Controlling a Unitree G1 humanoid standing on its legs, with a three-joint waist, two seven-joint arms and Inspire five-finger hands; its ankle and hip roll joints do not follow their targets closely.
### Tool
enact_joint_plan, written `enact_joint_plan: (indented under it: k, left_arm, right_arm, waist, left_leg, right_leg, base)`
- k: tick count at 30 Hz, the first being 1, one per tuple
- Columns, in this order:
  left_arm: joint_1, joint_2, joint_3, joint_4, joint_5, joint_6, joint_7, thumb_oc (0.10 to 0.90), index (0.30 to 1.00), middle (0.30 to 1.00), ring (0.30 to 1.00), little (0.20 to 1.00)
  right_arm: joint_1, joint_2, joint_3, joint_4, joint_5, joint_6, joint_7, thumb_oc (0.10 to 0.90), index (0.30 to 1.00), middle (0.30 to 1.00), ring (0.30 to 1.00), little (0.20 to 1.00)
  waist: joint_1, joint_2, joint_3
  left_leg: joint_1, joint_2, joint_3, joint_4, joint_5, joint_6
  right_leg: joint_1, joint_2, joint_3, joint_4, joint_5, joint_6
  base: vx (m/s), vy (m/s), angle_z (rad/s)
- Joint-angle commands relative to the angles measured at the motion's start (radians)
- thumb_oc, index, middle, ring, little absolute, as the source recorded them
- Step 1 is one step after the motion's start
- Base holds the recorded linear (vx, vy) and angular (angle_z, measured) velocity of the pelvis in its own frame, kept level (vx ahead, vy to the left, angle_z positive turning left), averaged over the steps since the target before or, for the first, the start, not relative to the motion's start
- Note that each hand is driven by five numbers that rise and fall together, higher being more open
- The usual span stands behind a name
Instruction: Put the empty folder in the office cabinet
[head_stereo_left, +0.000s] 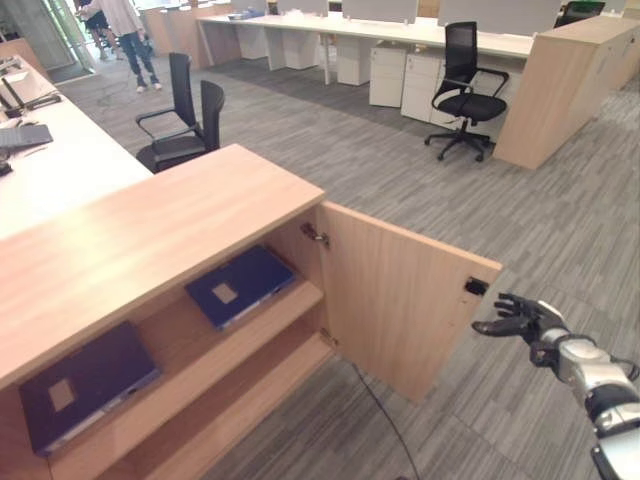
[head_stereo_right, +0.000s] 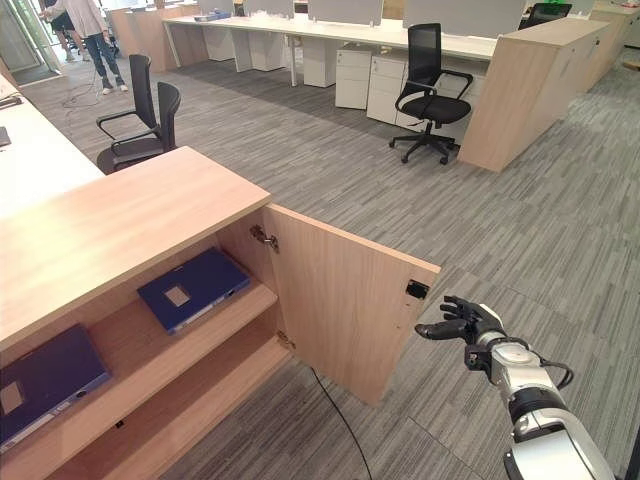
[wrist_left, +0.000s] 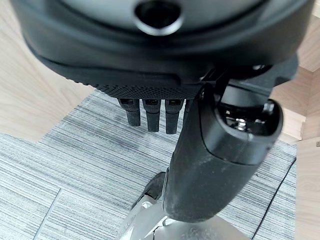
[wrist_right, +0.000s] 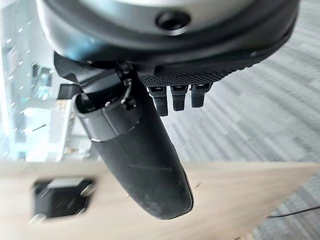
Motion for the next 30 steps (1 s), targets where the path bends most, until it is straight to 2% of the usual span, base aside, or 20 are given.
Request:
enact_joint_plan:
  k: [1,7,12,16,19,20,21,23,26,27,30]
  left_arm:
    - [-0.021,0.036,-0.034,0.049,-0.006,-0.020,0.006,0.800,0.900,0.900,0.900,0.900]
    - [-0.027,0.022,-0.042,0.026,-0.011,-0.022,0.009,0.800,0.900,0.900,0.900,0.900]
    - [-0.025,0.008,-0.038,0.008,-0.008,-0.020,-0.001,0.800,0.900,0.900,0.900,0.900]
    - [-0.039,-0.001,-0.033,-0.011,-0.007,-0.022,0.004,0.800,0.900,0.900,0.900,0.900]
    - [-0.052,-0.012,-0.026,-0.026,0.003,-0.024,0.012,0.800,0.900,0.900,0.900,0.900]
    - [-0.060,-0.018,-0.027,-0.036,0.009,-0.024,0.017,0.800,0.900,0.900,0.900,0.900]
    - [-0.060,-0.018,-0.027,-0.036,0.009,-0.024,0.017,0.800,0.900,0.900,0.900,0.900]
    - [-0.076,-0.032,-0.036,-0.060,0.005,-0.029,0.031,0.800,0.900,0.900,0.900,0.900]
    - [-0.089,-0.041,-0.046,-0.070,0.000,-0.034,0.051,0.800,0.900,0.900,0.900,0.900]
    - [-0.106,-0.054,-0.065,-0.072,-0.006,-0.037,0.076,0.800,0.900,0.900,0.900,0.900]
    - [-0.102,-0.059,-0.070,-0.071,-0.007,-0.038,0.080,0.800,0.900,0.900,0.900,0.900]
  right_arm:
    - [-0.191,0.032,0.017,-0.016,0.035,-0.102,-0.011,0.800,0.900,0.900,0.900,0.900]
    - [-0.209,0.086,0.071,-0.135,0.101,-0.114,0.022,0.800,0.900,0.900,0.900,0.900]
    - [-0.168,0.128,0.153,-0.282,0.100,-0.093,0.081,0.800,0.900,0.900,0.900,0.900]
    - [-0.110,0.188,0.228,-0.441,0.159,-0.080,0.142,0.800,0.900,0.900,0.900,0.900]
    - [0.007,0.294,0.307,-0.583,0.246,-0.025,0.214,0.800,0.900,0.900,0.900,0.900]
    - [0.077,0.375,0.393,-0.628,0.297,0.022,0.260,0.800,0.900,0.900,0.900,0.900]
    - [0.076,0.375,0.393,-0.628,0.297,0.022,0.260,0.800,0.900,0.900,0.900,0.900]
    - [0.109,0.442,0.474,-0.651,0.293,0.035,0.284,0.800,0.900,0.900,0.900,0.900]
    - [0.135,0.493,0.512,-0.627,0.294,0.023,0.277,0.800,0.900,0.900,0.900,0.900]
    - [0.157,0.554,0.565,-0.602,0.279,0.023,0.271,0.800,0.900,0.900,0.900,0.900]
    - [0.167,0.573,0.584,-0.602,0.294,0.041,0.278,0.800,0.900,0.900,0.900,0.900]
  waist:
    - [0.027,-0.063,-0.040]
    - [0.040,-0.064,-0.037]
    - [0.048,-0.058,-0.035]
    - [0.052,-0.055,-0.032]
    - [0.053,-0.051,-0.032]
    - [0.057,-0.048,-0.027]
    - [0.057,-0.048,-0.029]
    - [0.062,-0.046,-0.025]
    - [0.066,-0.045,-0.027]
    - [0.074,-0.045,-0.024]
    - [0.082,-0.046,-0.023]
  left_leg:
    - [-0.005,-0.038,-0.116,-0.006,-0.062,-0.012]
    - [-0.009,-0.037,-0.123,-0.006,-0.057,-0.015]
    - [-0.013,-0.038,-0.128,-0.006,-0.052,-0.018]
    - [-0.010,-0.036,-0.127,-0.006,-0.049,-0.020]
    - [-0.013,-0.035,-0.127,-0.006,-0.048,-0.020]
    - [-0.011,-0.034,-0.131,-0.006,-0.048,-0.021]
    - [-0.014,-0.034,-0.130,-0.006,-0.047,-0.021]
    - [-0.012,-0.033,-0.136,-0.006,-0.048,-0.020]
    - [-0.017,-0.032,-0.141,-0.006,-0.046,-0.019]
    - [-0.022,-0.031,-0.152,-0.006,-0.044,-0.018]
    - [-0.027,-0.031,-0.162,-0.006,-0.041,-0.019]
  right_leg:
    - [-0.001,0.015,-0.004,0.007,-0.025,0.028]
    - [0.001,0.015,-0.012,0.007,-0.029,0.025]
    - [0.002,0.018,-0.018,0.007,-0.034,0.022]
    - [0.005,0.020,-0.020,0.007,-0.038,0.019]
    - [0.003,0.020,-0.021,0.007,-0.039,0.017]
    - [0.007,0.020,-0.024,0.007,-0.041,0.014]
    - [0.004,0.020,-0.024,0.007,-0.041,0.014]
    - [0.008,0.019,-0.030,0.007,-0.044,0.012]
    - [0.004,0.018,-0.034,0.007,-0.044,0.011]
    - [0.002,0.017,-0.041,0.007,-0.046,0.009]
    - [0.002,0.016,-0.050,0.007,-0.046,0.007]
  base:
    - [0.00,0.000,0.00]
    - [0.00,0.000,0.00]
    - [0.00,0.000,0.00]
    - [0.00,0.001,-0.01]
    - [0.00,0.007,-0.07]
    - [-0.01,0.007,-0.11]
    - [-0.01,0.005,-0.12]
    - [0.00,0.003,-0.09]
    - [-0.01,0.008,0.15]
    - [-0.01,0.007,0.26]
    - [-0.01,0.009,0.27]
